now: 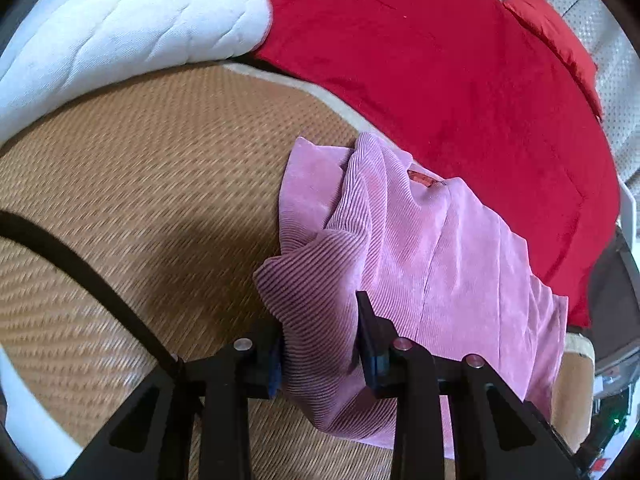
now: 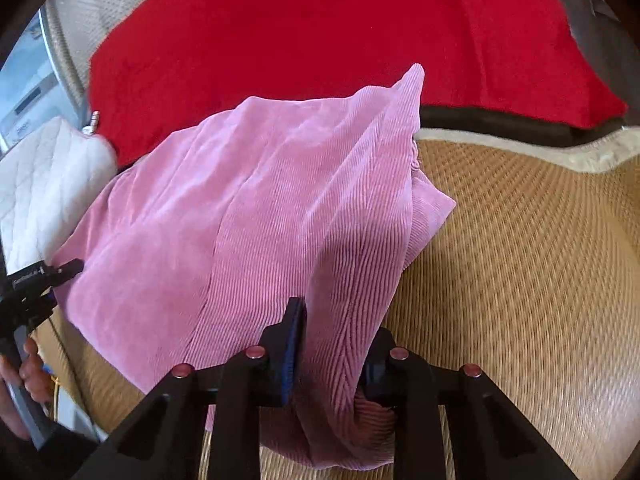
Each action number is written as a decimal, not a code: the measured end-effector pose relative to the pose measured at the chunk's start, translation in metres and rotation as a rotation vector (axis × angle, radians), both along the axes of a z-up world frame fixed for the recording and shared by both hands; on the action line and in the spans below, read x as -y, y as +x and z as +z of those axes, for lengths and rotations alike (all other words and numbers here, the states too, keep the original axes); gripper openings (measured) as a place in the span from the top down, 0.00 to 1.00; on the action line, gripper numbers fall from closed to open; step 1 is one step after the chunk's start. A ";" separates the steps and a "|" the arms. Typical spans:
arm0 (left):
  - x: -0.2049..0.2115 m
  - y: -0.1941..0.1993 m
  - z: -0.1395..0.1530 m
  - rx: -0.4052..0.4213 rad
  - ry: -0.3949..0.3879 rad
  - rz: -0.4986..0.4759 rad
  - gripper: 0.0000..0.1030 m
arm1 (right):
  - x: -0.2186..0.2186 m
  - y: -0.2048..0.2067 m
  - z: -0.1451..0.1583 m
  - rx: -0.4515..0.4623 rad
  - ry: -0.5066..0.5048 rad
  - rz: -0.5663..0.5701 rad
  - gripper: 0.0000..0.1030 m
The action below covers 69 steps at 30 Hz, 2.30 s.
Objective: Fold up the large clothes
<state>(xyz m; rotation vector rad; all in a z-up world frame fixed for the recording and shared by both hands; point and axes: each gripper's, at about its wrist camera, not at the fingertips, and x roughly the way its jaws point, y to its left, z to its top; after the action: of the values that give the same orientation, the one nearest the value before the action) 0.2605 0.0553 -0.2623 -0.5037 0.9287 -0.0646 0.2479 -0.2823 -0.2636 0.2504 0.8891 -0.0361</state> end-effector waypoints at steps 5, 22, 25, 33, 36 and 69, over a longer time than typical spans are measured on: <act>-0.009 -0.013 -0.009 0.011 0.027 0.010 0.44 | 0.003 -0.040 -0.001 0.025 0.056 0.022 0.71; -0.023 -0.001 -0.021 0.066 -0.146 0.082 0.45 | -0.045 -0.026 0.073 0.067 0.176 0.092 0.69; -0.016 -0.003 -0.022 0.080 -0.145 0.067 0.44 | -0.092 0.011 0.062 0.025 0.181 0.179 0.70; 0.000 -0.010 -0.013 0.112 -0.140 0.009 0.71 | -0.117 0.074 -0.001 -0.131 0.227 0.142 0.98; 0.012 -0.013 0.003 0.170 -0.139 -0.038 0.77 | -0.104 0.070 -0.004 -0.135 0.297 0.142 0.98; 0.167 -0.051 0.046 0.326 0.128 -0.555 0.81 | -0.041 0.095 0.039 -0.116 0.428 0.329 0.79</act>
<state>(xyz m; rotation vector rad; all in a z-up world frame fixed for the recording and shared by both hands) 0.2092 -0.1118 -0.2167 -0.0984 0.7225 -0.5699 0.3428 -0.2408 -0.2244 0.5003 1.0401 0.4529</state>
